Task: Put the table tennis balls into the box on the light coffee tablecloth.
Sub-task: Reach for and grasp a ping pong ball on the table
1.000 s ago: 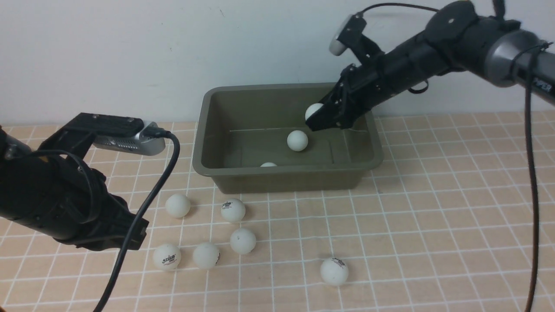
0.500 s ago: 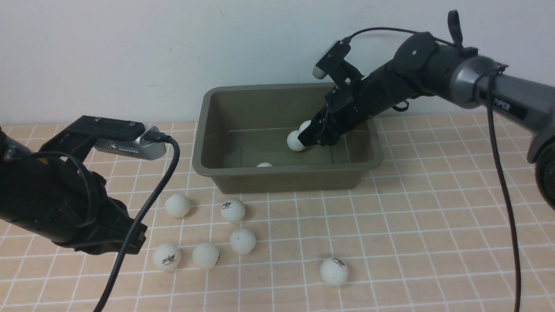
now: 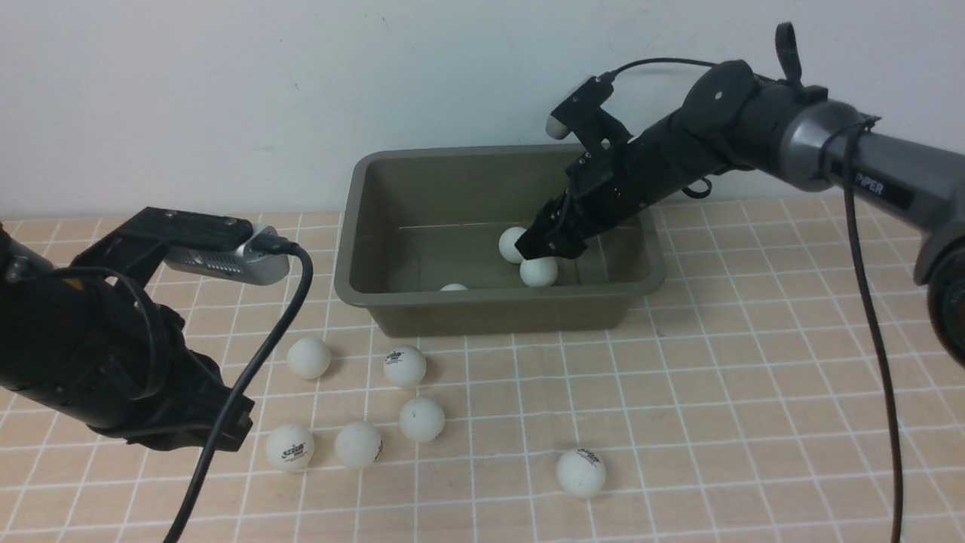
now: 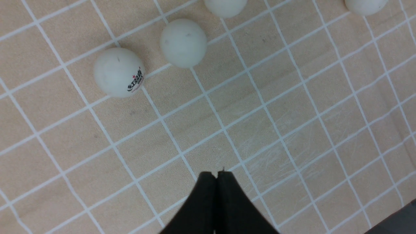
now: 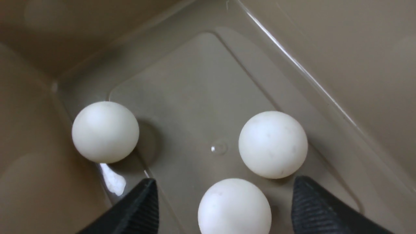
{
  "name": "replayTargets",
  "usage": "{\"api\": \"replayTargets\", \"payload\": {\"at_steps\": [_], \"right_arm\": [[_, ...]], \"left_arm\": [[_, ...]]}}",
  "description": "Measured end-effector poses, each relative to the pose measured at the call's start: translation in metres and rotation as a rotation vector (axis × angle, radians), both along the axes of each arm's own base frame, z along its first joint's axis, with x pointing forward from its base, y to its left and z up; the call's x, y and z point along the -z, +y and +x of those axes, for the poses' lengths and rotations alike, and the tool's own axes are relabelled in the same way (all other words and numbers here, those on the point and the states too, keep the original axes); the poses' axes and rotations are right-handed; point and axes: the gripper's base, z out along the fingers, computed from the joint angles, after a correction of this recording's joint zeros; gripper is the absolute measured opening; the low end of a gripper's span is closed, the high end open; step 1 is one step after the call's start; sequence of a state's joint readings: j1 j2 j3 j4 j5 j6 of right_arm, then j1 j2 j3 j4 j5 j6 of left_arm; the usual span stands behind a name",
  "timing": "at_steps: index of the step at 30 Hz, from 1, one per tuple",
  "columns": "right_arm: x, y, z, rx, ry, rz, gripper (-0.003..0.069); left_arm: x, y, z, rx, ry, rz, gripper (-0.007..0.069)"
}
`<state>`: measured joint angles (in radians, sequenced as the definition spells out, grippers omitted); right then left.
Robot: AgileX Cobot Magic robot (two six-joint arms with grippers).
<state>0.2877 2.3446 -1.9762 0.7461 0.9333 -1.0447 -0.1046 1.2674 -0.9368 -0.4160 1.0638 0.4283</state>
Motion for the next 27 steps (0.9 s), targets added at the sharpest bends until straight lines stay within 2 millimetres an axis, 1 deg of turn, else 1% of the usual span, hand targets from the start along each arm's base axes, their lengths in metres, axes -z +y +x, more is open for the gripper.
{"api": "replayTargets", "payload": {"at_steps": [2,4,6,7,8,11,12,13,14,15,16,17,20,22,23,24,26,27], "right_arm": [[-0.003,0.000,-0.002,-0.011,0.006,0.000,0.0516],[-0.010,0.000,-0.004,-0.029,0.009,-0.004,0.0517],[-0.027,0.000,-0.006,-0.040,0.004,-0.006,0.0517],[-0.042,-0.001,-0.008,-0.048,0.000,-0.011,0.0517],[-0.053,-0.002,-0.010,-0.041,0.008,-0.011,0.0517],[-0.097,-0.007,-0.019,-0.005,0.025,-0.035,0.0517],[-0.097,-0.008,-0.019,0.000,0.031,-0.038,0.0517],[-0.115,-0.012,-0.022,0.062,0.028,-0.045,0.0517],[-0.118,-0.013,-0.023,0.070,0.025,-0.052,0.0517],[-0.130,-0.017,-0.027,0.138,0.040,-0.058,0.0517],[-0.136,-0.019,-0.031,0.178,0.054,-0.061,0.0517],[-0.137,-0.020,-0.032,0.187,0.056,-0.062,0.0517],[-0.153,-0.021,-0.050,0.301,0.095,-0.077,0.0517],[-0.164,-0.017,-0.066,0.338,0.111,-0.079,0.0517],[-0.166,-0.016,-0.071,0.349,0.117,-0.081,0.0517],[-0.168,-0.011,-0.084,0.357,0.139,-0.093,0.0517],[-0.172,-0.006,-0.099,0.352,0.146,-0.103,0.0517],[-0.170,0.000,-0.115,0.348,0.169,-0.126,0.0517]], "left_arm": [[0.000,0.000,0.000,0.000,0.000,0.000,-0.0069],[0.000,0.000,0.000,0.000,0.000,0.000,-0.0069],[0.000,0.000,0.000,0.000,0.000,0.000,-0.0069],[0.000,0.000,0.000,0.002,-0.001,0.000,-0.0069],[0.000,0.000,0.000,0.003,-0.001,0.001,-0.0069],[0.000,0.000,0.000,0.010,-0.004,0.003,-0.0069],[0.000,0.000,0.000,0.010,-0.004,0.003,-0.0069],[0.000,0.000,0.000,0.010,-0.004,0.003,-0.0069],[0.000,0.000,0.000,0.010,-0.004,0.003,-0.0069],[0.000,0.000,0.000,0.012,-0.005,0.004,-0.0069],[0.000,0.000,0.000,0.013,-0.005,0.004,-0.0069],[0.000,0.000,0.000,0.012,-0.005,0.004,-0.0069],[0.000,0.000,0.000,0.018,-0.002,0.005,-0.0069],[0.000,0.000,-0.001,0.020,0.000,0.005,-0.0069],[0.000,0.000,-0.001,0.021,0.000,0.006,-0.0069],[0.000,0.000,-0.001,0.025,-0.001,0.007,-0.0069],[0.000,0.000,-0.001,0.031,-0.001,0.008,-0.0069],[0.000,0.000,-0.001,0.036,-0.001,0.009,-0.0069]]}}
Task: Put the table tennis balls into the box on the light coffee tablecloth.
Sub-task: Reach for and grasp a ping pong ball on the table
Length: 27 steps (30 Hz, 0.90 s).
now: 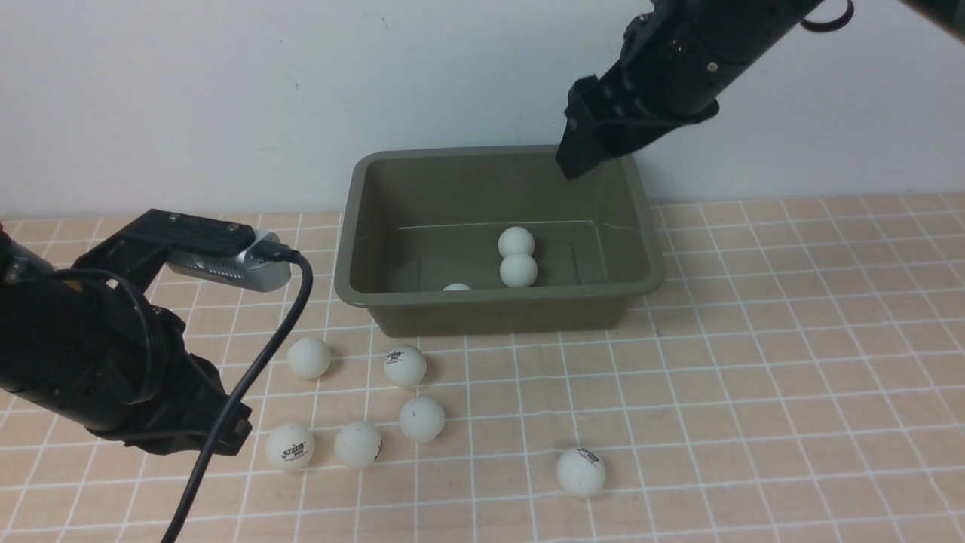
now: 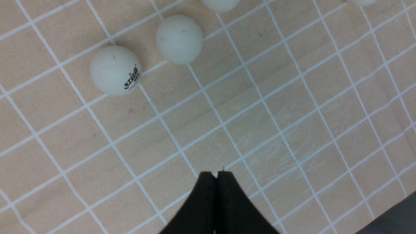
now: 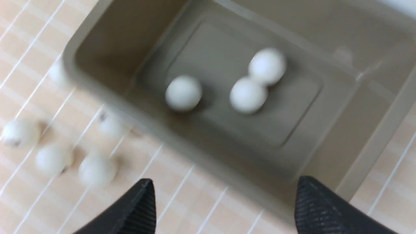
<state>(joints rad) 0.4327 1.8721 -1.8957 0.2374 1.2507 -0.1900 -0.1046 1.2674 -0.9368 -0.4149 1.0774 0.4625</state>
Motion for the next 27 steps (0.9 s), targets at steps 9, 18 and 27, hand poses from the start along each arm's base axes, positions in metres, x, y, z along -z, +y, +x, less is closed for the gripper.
{"api": "replayTargets", "payload": {"at_steps": [9,18,27], "right_arm": [[0.056,0.003,-0.053,-0.024,0.214,-0.118,0.0482],[0.104,0.002,-0.066,0.017,0.312,-0.090,0.0475],[0.133,0.037,-0.073,-0.016,0.313,-0.111,0.0474]], "left_arm": [[0.000,0.000,-0.001,0.011,0.009,0.001,-0.0069],[0.000,0.000,-0.001,0.013,0.008,0.002,-0.0069],[0.000,0.000,-0.001,0.014,0.007,0.002,-0.0069]]}}
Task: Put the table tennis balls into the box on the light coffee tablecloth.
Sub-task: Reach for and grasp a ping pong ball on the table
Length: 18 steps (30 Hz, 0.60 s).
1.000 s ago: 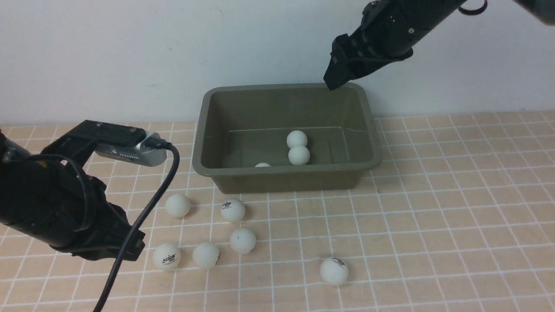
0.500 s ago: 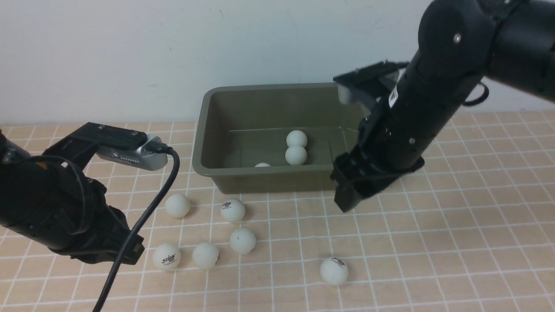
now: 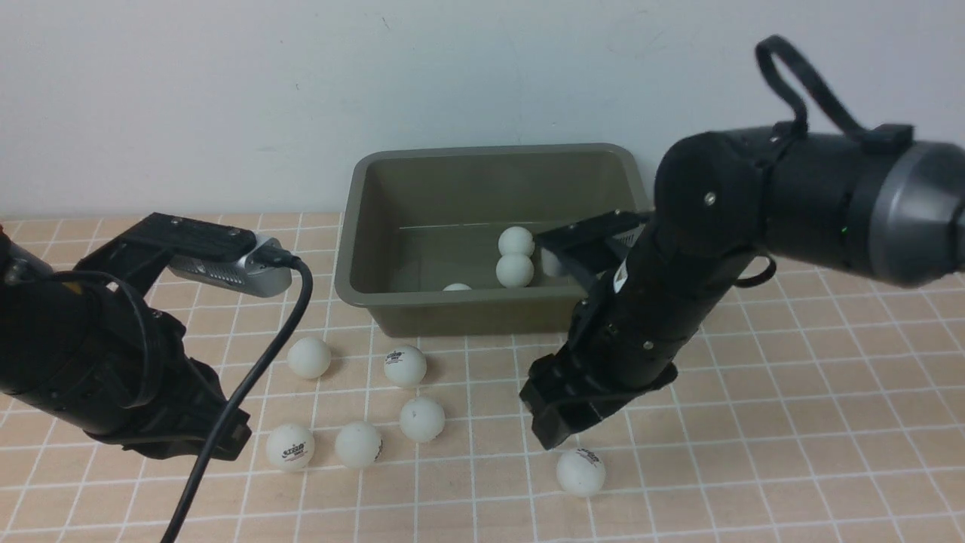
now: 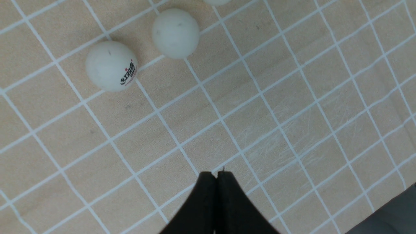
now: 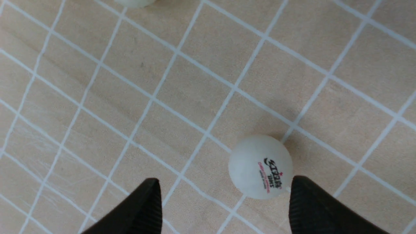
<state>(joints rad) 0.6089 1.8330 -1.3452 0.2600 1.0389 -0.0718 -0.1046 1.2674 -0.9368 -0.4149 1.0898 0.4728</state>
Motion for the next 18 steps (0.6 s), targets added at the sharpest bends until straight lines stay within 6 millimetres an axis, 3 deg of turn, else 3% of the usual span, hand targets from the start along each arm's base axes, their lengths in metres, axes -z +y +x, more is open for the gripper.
{"api": "replayTargets", "payload": {"at_steps": [5,18], "right_arm": [[0.019,0.003,0.002,0.021,0.002,-0.099,0.0474],[0.038,0.006,0.007,0.045,0.016,-0.125,0.0474]], "left_arm": [[0.000,0.000,0.000,0.000,0.000,0.000,-0.0069],[0.000,0.000,0.001,-0.003,-0.006,0.000,-0.0069]]}}
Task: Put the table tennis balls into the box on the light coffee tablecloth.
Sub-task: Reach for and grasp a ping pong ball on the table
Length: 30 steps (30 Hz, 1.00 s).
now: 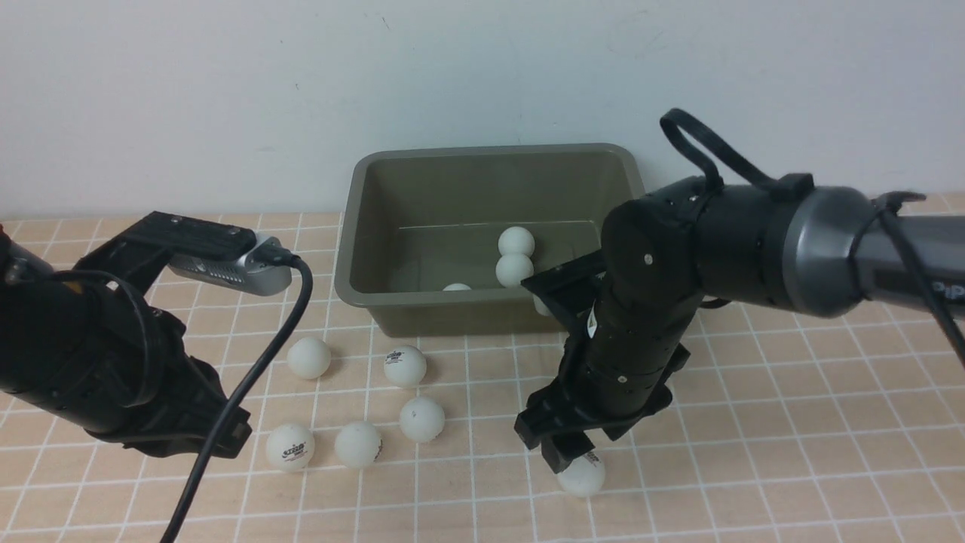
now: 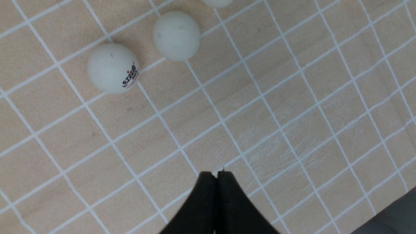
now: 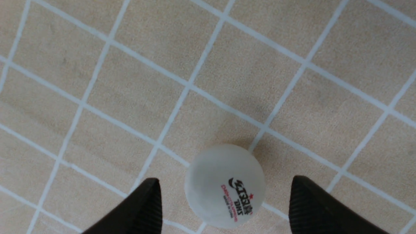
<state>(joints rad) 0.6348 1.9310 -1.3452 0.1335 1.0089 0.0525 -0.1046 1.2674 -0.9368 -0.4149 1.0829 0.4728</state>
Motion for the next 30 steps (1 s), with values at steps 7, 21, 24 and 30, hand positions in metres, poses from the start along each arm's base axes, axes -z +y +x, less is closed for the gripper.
{"api": "replayTargets", "payload": {"at_steps": [7,21,24,30], "right_arm": [[0.017,0.002,0.002,0.003,0.035,-0.021,0.0463],[0.012,0.009,-0.003,-0.024,0.096,0.044,0.0351],[-0.013,0.016,0.003,-0.050,0.058,0.102,0.0351],[-0.079,0.030,0.027,-0.093,-0.151,0.195,0.0351]], "left_arm": [[0.000,0.000,0.000,-0.001,-0.003,0.000,-0.0069],[0.000,0.000,0.000,-0.001,-0.003,0.000,-0.0069],[0.000,0.000,0.000,-0.002,-0.004,0.000,-0.0069],[0.000,0.000,0.000,-0.002,-0.004,0.000,-0.0069]]}}
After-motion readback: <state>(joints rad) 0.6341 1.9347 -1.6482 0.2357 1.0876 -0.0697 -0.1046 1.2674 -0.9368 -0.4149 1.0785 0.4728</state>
